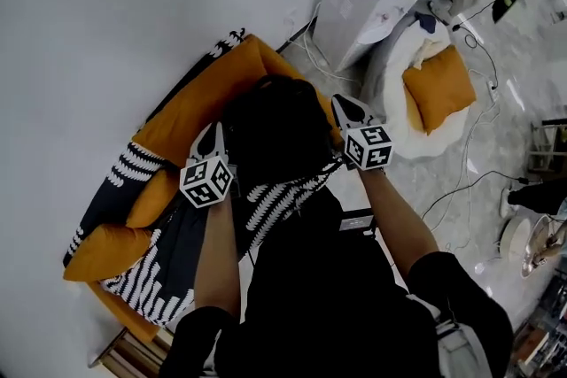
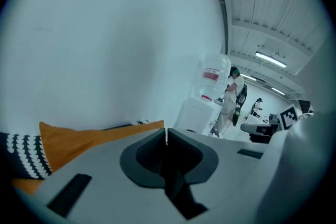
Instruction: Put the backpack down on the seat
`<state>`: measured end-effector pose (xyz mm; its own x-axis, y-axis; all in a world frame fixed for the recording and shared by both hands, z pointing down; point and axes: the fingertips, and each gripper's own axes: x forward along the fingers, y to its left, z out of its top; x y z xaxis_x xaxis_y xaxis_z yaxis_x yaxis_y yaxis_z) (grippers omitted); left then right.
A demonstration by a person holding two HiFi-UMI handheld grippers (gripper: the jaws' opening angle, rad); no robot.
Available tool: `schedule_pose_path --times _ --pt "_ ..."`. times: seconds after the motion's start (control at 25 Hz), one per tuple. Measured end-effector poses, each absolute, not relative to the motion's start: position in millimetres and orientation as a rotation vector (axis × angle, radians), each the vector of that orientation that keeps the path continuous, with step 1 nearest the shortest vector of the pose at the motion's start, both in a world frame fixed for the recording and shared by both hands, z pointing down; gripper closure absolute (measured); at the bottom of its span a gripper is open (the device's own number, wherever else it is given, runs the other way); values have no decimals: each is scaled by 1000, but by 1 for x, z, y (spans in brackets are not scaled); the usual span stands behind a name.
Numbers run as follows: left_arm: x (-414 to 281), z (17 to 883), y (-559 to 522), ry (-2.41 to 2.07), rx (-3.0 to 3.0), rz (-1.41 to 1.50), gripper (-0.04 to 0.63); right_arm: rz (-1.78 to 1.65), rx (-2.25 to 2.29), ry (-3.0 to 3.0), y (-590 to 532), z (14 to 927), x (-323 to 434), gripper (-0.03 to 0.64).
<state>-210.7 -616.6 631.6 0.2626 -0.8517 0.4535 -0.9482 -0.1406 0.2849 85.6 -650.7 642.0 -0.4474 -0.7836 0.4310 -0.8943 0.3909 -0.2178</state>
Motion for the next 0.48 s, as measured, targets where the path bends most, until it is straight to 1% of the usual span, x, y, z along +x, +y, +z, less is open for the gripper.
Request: schedule_pose_path --times 0.32,0.48 --pt "-211 528 -586 -1727 2214 102 580 459 1642 -2505 -614 527 92 583" --pt "-208 474 -565 -1758 2308 11 580 335 1625 -2605 -588 470 90 583"
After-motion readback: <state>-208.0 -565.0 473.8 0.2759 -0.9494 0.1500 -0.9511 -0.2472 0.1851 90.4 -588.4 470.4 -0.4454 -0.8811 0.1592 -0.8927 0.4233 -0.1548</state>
